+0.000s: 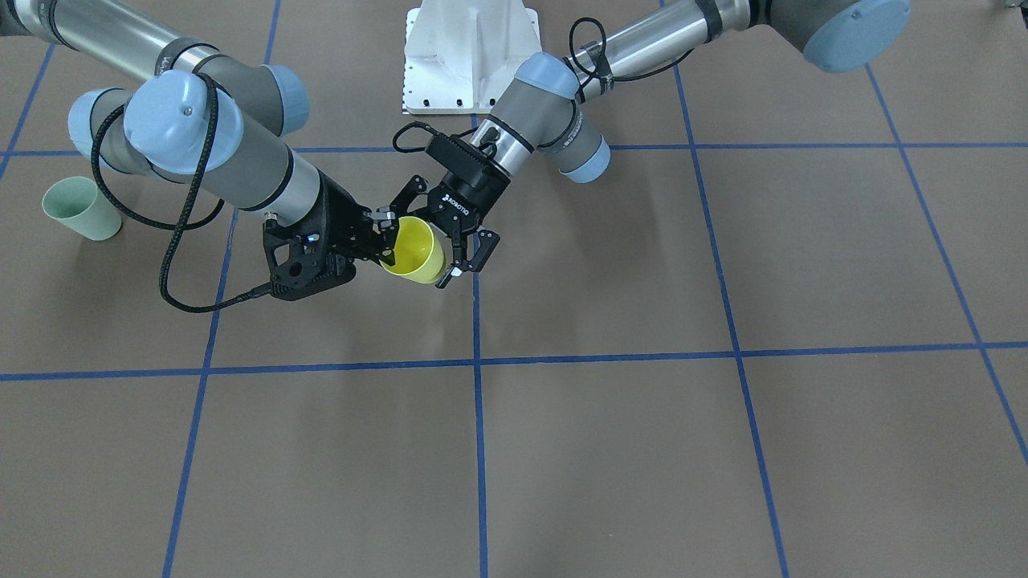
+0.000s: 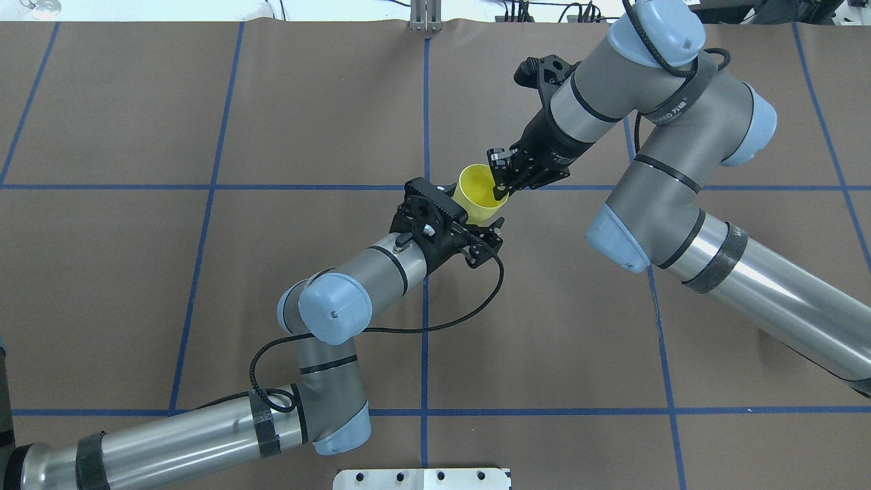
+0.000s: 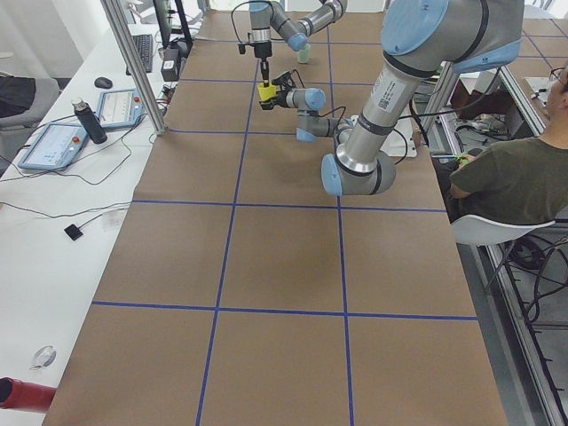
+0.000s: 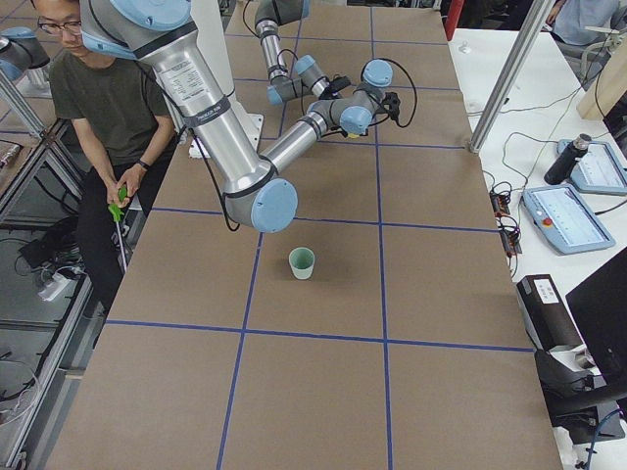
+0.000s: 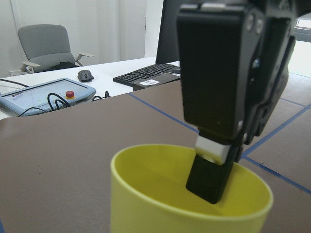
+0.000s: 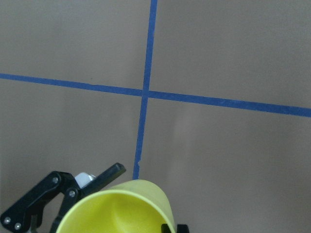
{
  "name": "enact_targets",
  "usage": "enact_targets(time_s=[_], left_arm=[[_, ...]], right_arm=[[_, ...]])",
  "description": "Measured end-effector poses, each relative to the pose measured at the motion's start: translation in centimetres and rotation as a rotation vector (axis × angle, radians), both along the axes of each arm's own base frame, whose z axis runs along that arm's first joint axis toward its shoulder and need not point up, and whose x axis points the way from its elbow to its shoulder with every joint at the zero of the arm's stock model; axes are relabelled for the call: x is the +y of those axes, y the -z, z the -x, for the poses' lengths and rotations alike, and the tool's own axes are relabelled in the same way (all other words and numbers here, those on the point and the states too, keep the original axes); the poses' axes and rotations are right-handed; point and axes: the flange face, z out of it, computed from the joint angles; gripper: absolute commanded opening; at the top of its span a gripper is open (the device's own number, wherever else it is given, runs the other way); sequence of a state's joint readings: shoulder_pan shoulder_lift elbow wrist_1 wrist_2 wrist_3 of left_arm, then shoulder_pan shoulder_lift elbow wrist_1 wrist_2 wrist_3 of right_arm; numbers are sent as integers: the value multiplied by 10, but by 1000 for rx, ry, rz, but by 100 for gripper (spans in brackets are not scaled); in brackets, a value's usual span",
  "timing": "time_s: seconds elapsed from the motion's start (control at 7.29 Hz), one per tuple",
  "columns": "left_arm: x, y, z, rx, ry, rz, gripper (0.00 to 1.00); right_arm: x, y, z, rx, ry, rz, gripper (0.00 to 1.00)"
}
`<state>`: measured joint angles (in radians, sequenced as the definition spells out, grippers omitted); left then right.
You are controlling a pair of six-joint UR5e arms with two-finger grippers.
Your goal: Transfer and stack yellow cup on green cup
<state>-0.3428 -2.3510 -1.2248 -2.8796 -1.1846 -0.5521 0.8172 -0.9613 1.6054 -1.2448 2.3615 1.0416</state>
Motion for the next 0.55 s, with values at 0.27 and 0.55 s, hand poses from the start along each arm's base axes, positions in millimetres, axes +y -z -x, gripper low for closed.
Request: enact_targets(time_s=[0.27,0.55], left_arm=[[3,-29,9,19,0,-7,100],[2,-49,18,31,6,-8,100]], right_arm=[[-23,-14,-54,-22,-21,51,0],[-23,-67,-127,-4,-95,105,0]])
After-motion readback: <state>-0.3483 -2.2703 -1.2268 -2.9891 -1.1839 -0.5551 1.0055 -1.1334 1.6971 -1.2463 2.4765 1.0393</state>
